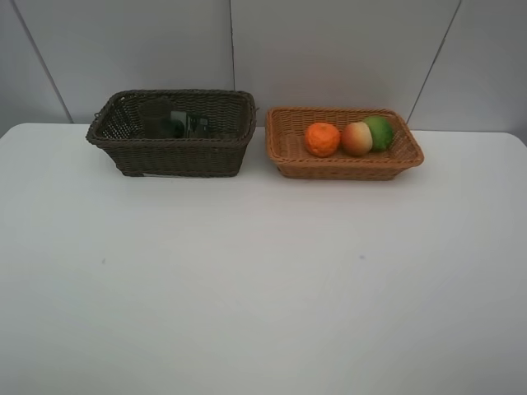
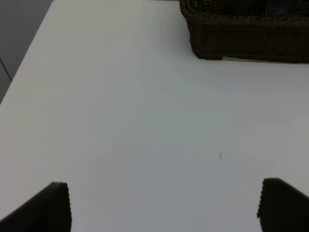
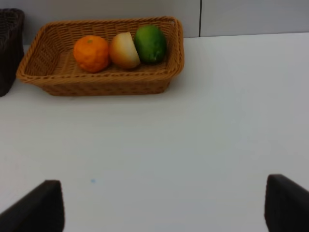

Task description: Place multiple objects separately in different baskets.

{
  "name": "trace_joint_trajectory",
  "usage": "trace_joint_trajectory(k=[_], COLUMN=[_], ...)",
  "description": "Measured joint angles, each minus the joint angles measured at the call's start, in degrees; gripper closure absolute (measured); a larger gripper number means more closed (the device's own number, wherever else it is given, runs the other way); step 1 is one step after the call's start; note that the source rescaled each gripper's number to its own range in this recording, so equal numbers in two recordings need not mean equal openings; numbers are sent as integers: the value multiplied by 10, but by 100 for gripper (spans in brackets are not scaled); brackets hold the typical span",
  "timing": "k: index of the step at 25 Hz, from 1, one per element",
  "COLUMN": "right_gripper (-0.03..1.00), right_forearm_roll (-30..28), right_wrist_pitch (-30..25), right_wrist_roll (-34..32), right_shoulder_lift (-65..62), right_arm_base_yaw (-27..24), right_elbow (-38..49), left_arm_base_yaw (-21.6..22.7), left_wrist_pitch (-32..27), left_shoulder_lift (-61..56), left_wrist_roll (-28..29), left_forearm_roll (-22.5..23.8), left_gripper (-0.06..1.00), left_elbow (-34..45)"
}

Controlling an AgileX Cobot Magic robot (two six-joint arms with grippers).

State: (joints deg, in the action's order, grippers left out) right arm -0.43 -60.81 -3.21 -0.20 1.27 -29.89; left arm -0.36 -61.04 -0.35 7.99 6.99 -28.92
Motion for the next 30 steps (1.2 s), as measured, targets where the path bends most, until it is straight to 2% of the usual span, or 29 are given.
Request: trace_joint_trajectory(k=[30], right_gripper=[7], right_forearm_roll=[0], right_wrist_pitch=[0], right_wrist_roll=[0], right_shoulder_lift=[0], right_arm_base_yaw=[0], right_elbow=[0], left_arm_base_yaw=[0], left_wrist_pitch=[0], left_shoulder_lift=[0], left_wrist_roll=[0], left_forearm_roll=[0], left_gripper=[-6], left_elbow=[0])
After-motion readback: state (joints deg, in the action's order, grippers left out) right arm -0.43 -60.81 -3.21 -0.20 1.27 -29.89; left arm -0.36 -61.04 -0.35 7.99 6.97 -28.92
